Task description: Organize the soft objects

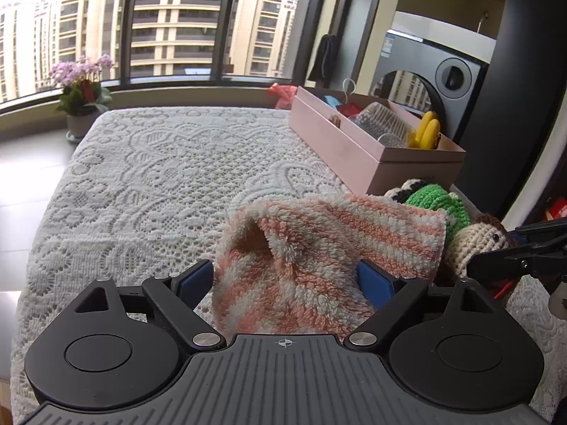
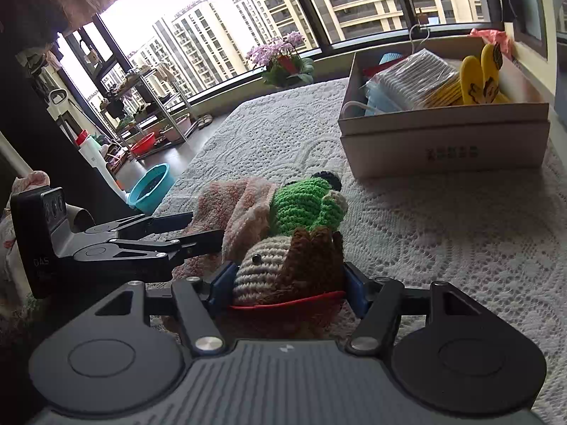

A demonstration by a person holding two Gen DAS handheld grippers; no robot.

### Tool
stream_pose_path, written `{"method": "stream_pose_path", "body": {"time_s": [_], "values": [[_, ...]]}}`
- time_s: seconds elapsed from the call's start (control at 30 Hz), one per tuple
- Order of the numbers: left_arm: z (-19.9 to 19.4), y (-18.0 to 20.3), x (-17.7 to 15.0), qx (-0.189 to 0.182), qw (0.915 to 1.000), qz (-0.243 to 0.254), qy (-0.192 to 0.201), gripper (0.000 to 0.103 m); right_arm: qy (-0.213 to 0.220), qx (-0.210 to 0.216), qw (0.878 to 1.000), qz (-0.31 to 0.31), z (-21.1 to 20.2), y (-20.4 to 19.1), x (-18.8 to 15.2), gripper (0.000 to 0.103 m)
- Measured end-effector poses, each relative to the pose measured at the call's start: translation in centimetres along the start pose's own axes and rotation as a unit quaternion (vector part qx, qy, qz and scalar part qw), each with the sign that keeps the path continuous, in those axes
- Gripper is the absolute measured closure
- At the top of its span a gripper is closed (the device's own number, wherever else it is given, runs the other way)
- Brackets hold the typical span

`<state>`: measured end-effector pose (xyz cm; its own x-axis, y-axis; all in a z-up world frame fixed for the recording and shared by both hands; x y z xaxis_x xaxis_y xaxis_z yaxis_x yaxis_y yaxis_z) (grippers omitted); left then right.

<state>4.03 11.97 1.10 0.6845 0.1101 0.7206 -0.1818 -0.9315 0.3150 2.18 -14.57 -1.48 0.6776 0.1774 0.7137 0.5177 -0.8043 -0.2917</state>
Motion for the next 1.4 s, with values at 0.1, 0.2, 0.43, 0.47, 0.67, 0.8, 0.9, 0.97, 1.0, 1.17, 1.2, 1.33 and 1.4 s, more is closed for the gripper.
{"method": "stream_pose_path", "body": {"time_s": [0.1, 0.2, 0.43, 0.47, 0.67, 0.8, 0.9, 0.97, 1.0, 1.17, 1.2, 1.33, 1.4], "values": [[0.5, 0.5, 0.1, -0.002, 1.0, -0.003, -0.005, 0.013, 0.03, -0.042, 0.998, -0.025, -2.8, 0.5, -0.1, 0.039], [1.1, 1.3, 0.2, -0.005, 0.9999, -0.001, -0.01, 0.018, 0.036, -0.058, 0.998, -0.012, -4.7, 2.3, -0.7, 0.038], [1.8, 3.5, 0.1, -0.001, 0.9997, 0.01, -0.024, 0.04, 0.054, -0.105, 0.993, 0.011, -5.3, 5.6, -4.1, 0.015], [1.7, 3.9, 0.0, -0.008, 0.9996, 0.014, -0.025, 0.043, 0.061, -0.11, 0.992, 0.011, -5.2, 5.6, -4.4, 0.015], [2.4, 6.2, -1.0, -0.003, 0.9984, 0.047, -0.03, 0.038, 0.085, -0.106, 0.991, -0.017, -4.9, 4.9, -5.7, 0.01], [3.0, 6.4, -1.2, 0.005, 0.9987, 0.041, -0.03, 0.034, 0.102, -0.125, 0.985, -0.061, -5.2, 3.5, -6.1, 0.007], [2.8, 6.5, -1.3, 0.015, 0.9987, 0.042, -0.024, 0.039, 0.117, -0.167, 0.974, -0.097, -5.4, 2.7, -5.4, 0.005], [2.5, 6.4, -1.5, 0.02, 0.9987, 0.044, -0.015, 0.045, 0.115, -0.181, 0.971, -0.109, -5.2, 2.7, -4.6, 0.005], [2.3, 6.3, -1.7, 0.023, 0.9987, 0.045, -0.01, 0.047, 0.109, -0.182, 0.971, -0.113, -5.0, 2.8, -4.2, 0.006], [0.0, 6.8, -2.4, 0.008, 0.9984, 0.053, 0.02, 0.057, 0.08, -0.2, 0.967, -0.135, -4.3, 2.7, -3.7, 0.037], [-0.7, 7.1, -2.4, -0.003, 0.9981, 0.057, 0.026, 0.057, 0.078, -0.2, 0.966, -0.144, -4.7, 2.7, -3.7, 0.038], [-3.3, 9.0, -1.2, -0.038, 0.9956, 0.065, 0.055, 0.058, 0.081, -0.147, 0.981, -0.1, -7.5, 3.7, -4.3, 0.039], [-4.3, 10.0, 0.7, -0.062, 0.9936, 0.061, 0.072, 0.058, 0.095, -0.139, 0.982, -0.088, -9.0, 3.9, -4.6, 0.057]]}}
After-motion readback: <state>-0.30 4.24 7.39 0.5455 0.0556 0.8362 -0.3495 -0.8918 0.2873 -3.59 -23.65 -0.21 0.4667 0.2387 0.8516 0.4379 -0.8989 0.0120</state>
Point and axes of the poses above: each gripper's, at about its wrist camera, not at the fingertips, and z roughly the way its jaws point, y to its right, x to its top, the point moved 1 cm from there along z, roughly the way its jaws point, and after that the axes turned 10 degrees about -z, right-handed, at the moved point
